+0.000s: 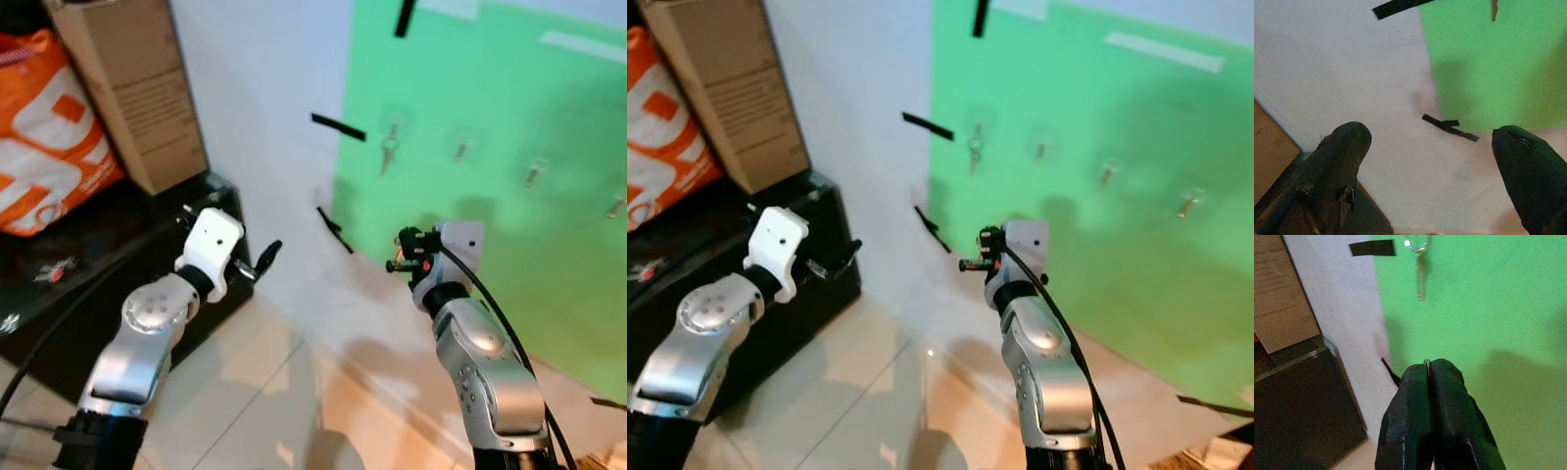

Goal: Hang keys on a hook

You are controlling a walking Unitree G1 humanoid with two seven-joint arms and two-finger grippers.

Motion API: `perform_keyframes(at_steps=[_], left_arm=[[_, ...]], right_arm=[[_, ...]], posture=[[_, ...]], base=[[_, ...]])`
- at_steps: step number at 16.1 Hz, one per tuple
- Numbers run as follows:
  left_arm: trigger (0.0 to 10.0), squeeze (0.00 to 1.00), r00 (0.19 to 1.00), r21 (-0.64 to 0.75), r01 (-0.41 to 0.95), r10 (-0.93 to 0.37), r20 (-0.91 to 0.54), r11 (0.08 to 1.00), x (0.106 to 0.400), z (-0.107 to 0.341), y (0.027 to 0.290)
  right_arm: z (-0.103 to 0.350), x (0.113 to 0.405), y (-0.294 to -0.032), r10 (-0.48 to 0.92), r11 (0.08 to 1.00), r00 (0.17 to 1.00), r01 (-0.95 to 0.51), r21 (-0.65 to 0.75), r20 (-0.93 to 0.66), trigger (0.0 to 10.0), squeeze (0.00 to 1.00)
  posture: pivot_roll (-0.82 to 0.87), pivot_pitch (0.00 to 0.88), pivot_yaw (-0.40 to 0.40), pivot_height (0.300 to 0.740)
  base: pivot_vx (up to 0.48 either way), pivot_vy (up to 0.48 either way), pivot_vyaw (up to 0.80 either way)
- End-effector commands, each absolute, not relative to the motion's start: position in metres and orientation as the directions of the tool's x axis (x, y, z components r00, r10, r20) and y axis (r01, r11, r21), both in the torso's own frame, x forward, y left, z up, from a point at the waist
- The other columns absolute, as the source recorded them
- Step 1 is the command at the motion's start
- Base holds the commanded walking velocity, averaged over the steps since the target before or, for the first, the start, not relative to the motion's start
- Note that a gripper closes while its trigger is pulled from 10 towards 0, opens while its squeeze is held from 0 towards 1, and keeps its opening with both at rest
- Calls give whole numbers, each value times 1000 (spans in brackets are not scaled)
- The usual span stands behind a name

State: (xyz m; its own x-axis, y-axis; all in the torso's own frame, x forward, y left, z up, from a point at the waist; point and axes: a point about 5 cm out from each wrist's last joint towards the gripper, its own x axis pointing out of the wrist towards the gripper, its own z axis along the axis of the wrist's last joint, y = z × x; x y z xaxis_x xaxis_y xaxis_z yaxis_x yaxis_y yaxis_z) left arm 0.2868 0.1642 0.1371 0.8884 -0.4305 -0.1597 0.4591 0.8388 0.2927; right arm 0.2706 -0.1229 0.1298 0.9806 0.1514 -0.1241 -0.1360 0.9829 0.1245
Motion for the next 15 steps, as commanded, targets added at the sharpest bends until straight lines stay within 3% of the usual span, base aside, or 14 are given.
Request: perform_keyframes(at_steps=[1, 5, 9, 15], left_arm=[[10000, 0, 879, 290, 476, -451, -152, 830, 289, 140, 161], [10000, 0, 872, 290, 490, -464, -156, 822, 288, 139, 159], [10000, 0, 855, 320, 518, -496, -154, 793, 280, 142, 163], [10000, 0, 813, 297, 581, -559, -164, 758, 272, 148, 167]], right_arm=[[133, 272, -125, 145, 983, 984, -131, 125, -105, 10000, 0], [137, 270, -115, 254, 965, 964, -247, 90, -80, 10000, 0], [150, 268, -99, 455, 887, 890, -450, 103, -29, 10000, 0], [159, 272, -96, 522, 850, 853, -518, 97, -11, 10000, 0]], posture=[[14, 0, 37, 740], [17, 0, 29, 740], [40, 0, -4, 740], [61, 0, -40, 740]], base=[[337, 0, -800], [331, 0, -272], [0, 0, 0], [0, 0, 0]])
